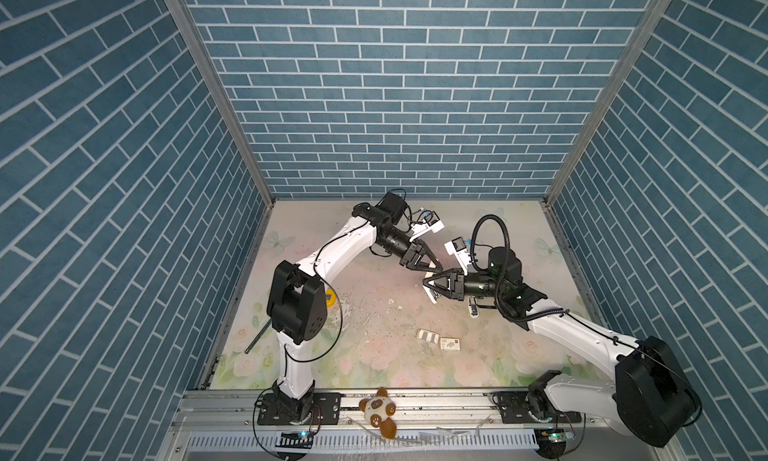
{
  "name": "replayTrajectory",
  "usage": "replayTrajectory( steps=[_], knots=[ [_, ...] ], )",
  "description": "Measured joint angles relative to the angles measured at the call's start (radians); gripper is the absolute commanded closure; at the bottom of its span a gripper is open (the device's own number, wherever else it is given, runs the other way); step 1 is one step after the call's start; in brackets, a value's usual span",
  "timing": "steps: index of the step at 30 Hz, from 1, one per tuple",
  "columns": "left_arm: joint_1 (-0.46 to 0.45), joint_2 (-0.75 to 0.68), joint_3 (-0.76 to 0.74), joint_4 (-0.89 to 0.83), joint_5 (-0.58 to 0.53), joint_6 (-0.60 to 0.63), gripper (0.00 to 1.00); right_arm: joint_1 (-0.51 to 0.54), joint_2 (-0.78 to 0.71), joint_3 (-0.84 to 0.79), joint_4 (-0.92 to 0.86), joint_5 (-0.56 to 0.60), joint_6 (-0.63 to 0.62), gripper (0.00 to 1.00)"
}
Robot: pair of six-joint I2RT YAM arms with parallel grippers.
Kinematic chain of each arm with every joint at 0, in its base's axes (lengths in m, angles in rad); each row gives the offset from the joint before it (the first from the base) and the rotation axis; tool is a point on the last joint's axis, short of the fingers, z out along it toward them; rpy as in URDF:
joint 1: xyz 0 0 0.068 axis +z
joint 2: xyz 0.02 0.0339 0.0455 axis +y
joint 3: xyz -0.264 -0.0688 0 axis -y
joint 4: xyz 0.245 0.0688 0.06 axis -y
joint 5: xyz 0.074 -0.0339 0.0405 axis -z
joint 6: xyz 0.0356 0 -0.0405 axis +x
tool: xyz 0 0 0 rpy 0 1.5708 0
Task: Load the staples into the stapler
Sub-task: 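Open the left gripper and draw it back while the right gripper holds the stapler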
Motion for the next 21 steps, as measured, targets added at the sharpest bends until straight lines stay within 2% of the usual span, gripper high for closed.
replayTrajectory(
  steps=[4, 7, 14, 21],
  knots=[
    [-0.001, -0.012, -0.005, 0.014, -0.027, 0.003, 0.28, 0.0, 0.013, 0.0, -0.025, 0.016, 0.0, 0.88],
    [-0.001, -0.031, -0.016, 0.021, -0.052, 0.005, 0.18, 0.0, 0.018, 0.001, -0.04, 0.032, -0.001, 0.88],
    [0.03, -0.106, -0.08, 0.046, -0.168, 0.021, 0.15, 0.001, 0.02, 0.04, -0.14, 0.084, -0.044, 0.88],
    [0.209, -0.217, -0.109, 0.071, -0.29, 0.017, 0.15, 0.0, 0.02, 0.088, -0.334, 0.244, -0.152, 0.88]
  ],
)
